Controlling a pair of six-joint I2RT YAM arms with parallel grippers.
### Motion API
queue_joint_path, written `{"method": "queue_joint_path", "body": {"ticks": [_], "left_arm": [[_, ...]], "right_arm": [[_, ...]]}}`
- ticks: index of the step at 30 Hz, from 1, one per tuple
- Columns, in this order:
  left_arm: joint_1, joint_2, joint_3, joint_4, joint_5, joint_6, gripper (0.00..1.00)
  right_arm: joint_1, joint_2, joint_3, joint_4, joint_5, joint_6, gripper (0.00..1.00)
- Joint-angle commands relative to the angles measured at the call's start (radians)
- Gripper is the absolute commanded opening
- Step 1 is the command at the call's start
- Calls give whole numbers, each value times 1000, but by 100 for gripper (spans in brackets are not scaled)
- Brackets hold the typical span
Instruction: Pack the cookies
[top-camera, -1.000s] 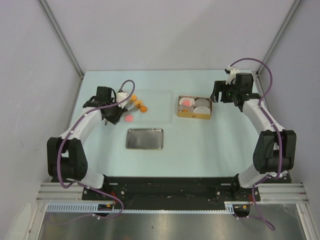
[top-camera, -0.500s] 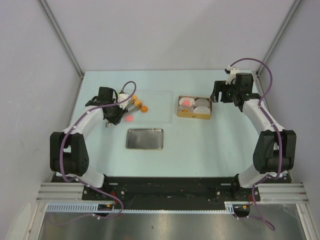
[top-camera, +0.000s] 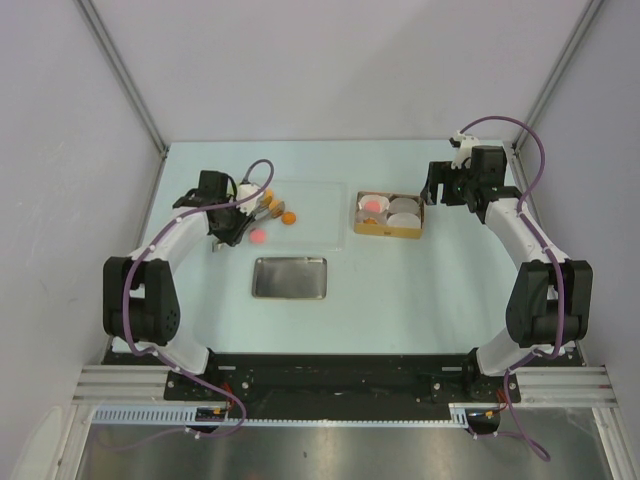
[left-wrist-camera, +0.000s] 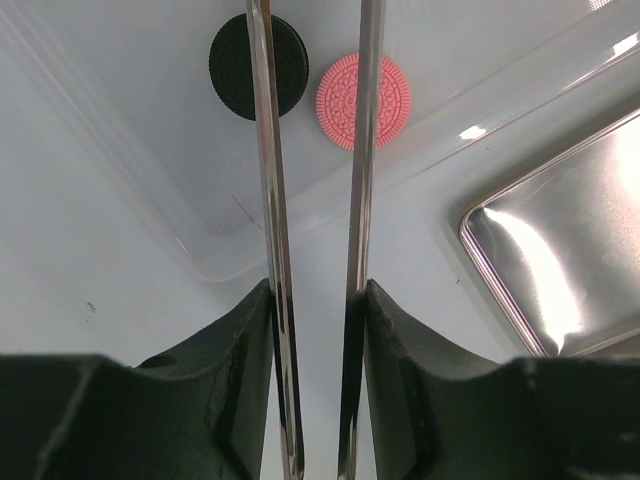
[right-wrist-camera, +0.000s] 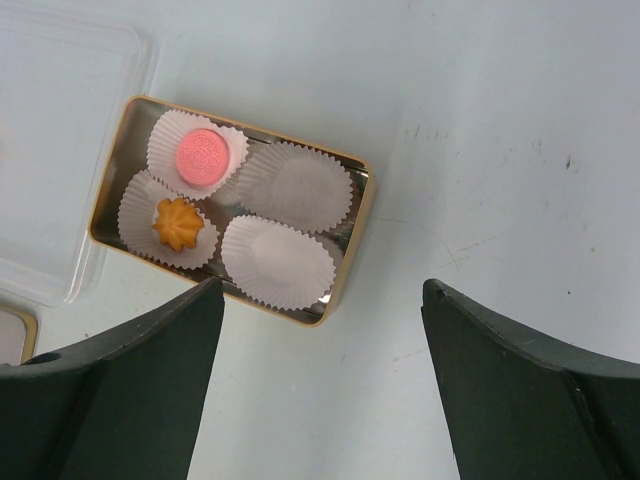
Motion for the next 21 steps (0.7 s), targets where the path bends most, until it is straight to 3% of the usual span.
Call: {"method": "queue_joint_path", "body": {"ticks": [1,10,21], "left_arm": [[6,0,42,13,31,21,41],[8,-27,64,-7,56,16,29],[8,-142,100,-60,111,12,24]], "right_arm": [[-2,7,4,9,-8,-8,84],[-5,4,4,8,-7,-8,84],[-5,6,6,12,-8,-5,84]]}}
